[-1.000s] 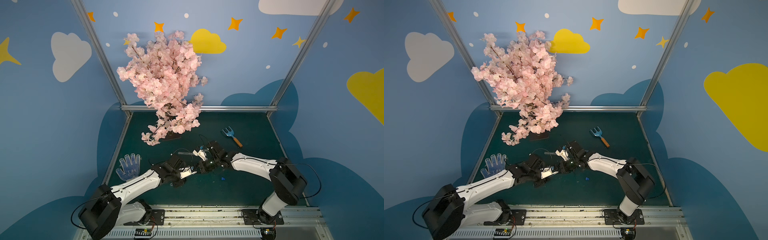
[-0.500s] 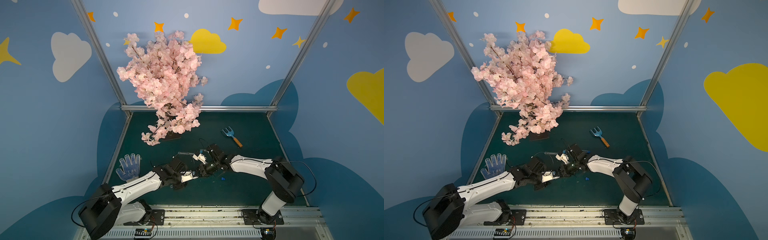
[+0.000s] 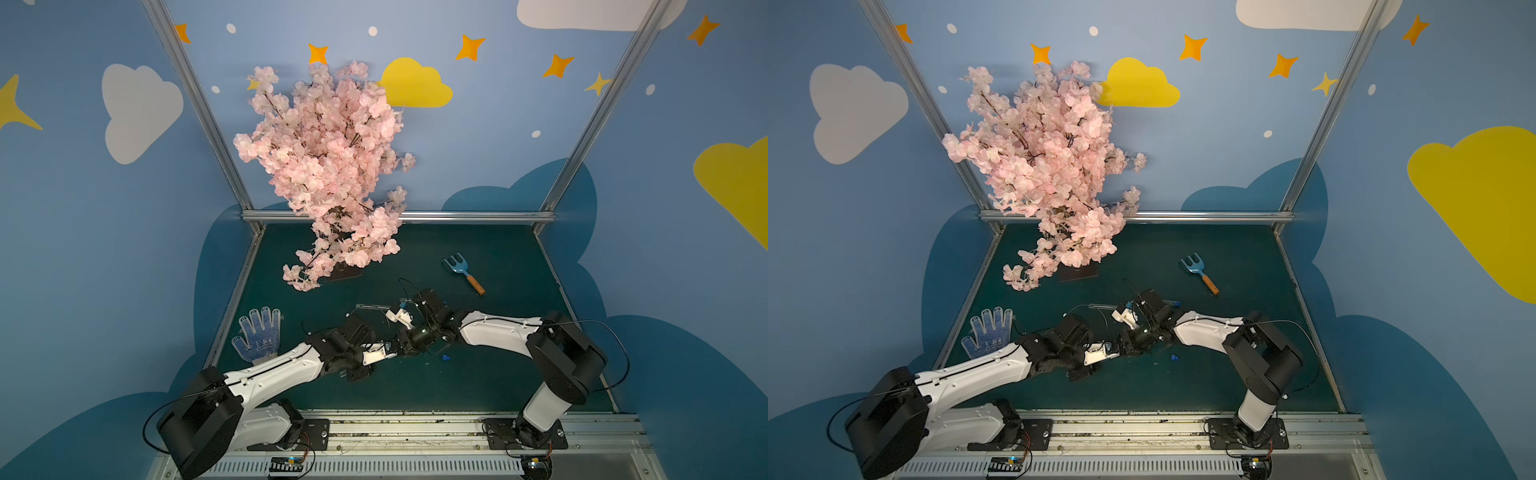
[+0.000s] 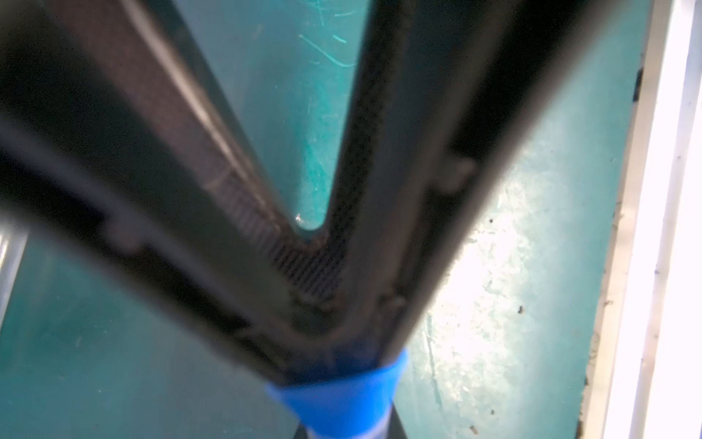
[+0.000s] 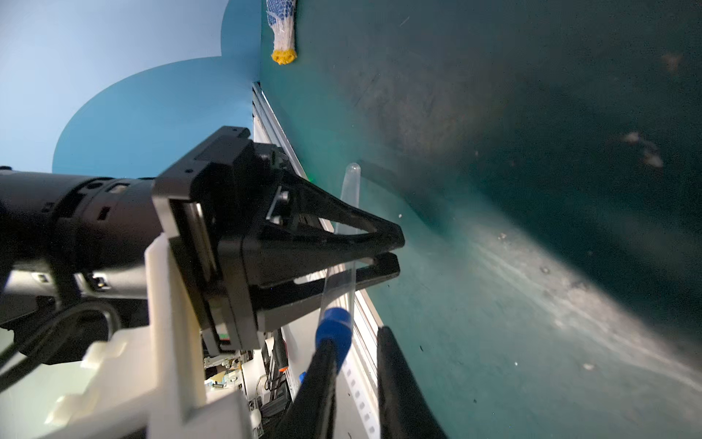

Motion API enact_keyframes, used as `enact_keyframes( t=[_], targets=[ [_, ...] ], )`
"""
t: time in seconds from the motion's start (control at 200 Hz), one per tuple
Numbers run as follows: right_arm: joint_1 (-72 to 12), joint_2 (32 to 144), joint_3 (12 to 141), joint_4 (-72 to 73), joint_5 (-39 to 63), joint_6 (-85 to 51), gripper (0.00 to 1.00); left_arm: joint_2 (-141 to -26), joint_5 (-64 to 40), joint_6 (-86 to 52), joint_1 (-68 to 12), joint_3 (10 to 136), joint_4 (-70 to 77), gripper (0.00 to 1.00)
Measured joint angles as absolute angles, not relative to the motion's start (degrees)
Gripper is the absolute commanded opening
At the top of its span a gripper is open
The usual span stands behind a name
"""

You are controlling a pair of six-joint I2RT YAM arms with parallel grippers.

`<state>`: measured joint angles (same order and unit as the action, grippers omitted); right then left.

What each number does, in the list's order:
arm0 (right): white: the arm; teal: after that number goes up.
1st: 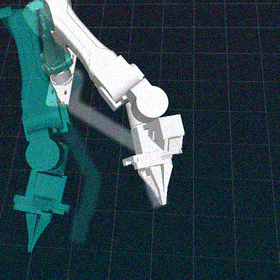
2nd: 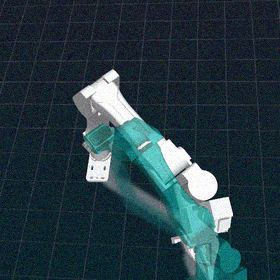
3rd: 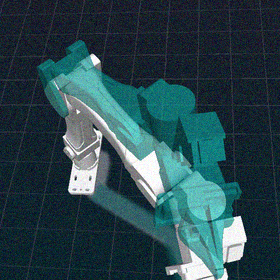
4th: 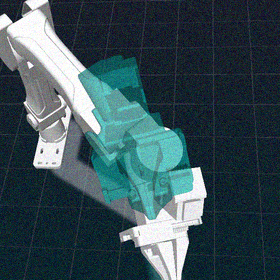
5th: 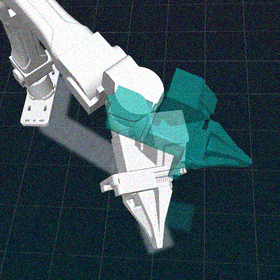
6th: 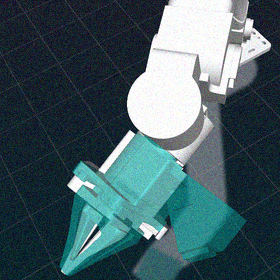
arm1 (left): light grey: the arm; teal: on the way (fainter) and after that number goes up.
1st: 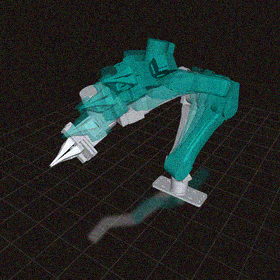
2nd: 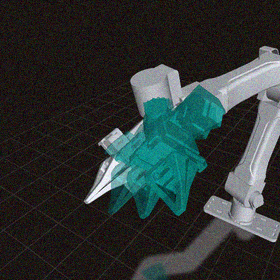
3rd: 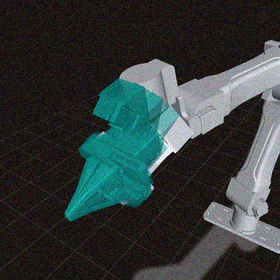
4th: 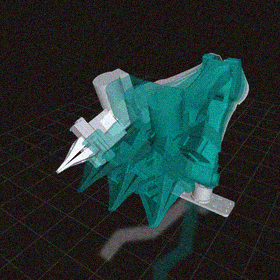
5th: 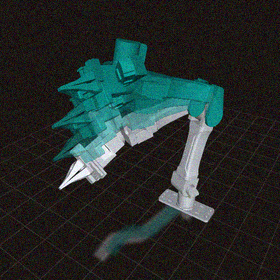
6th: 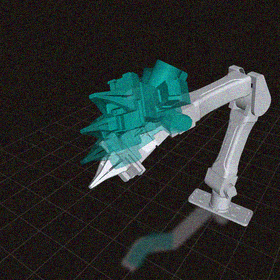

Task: Insert stoppers into test tubes
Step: Insert the stopper into the test tube.

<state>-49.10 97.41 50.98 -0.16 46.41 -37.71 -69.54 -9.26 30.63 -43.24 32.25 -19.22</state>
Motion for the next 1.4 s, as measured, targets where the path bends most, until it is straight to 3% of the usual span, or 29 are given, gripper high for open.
enact_keyframes(
  t=[0.526,1.402],
  targets=[
    [-49.10,97.38,50.19,0.64,44.18,-38.63,0.23,-71.16,-12.67,24.16,-42.46,32.73,-18.57,0.02],
    [-47.79,96.64,46.94,9.50,46.59,-40.14,0.27,-67.37,-10.46,25.54,-42.44,30.28,-13.02,0.02]
  ],
)
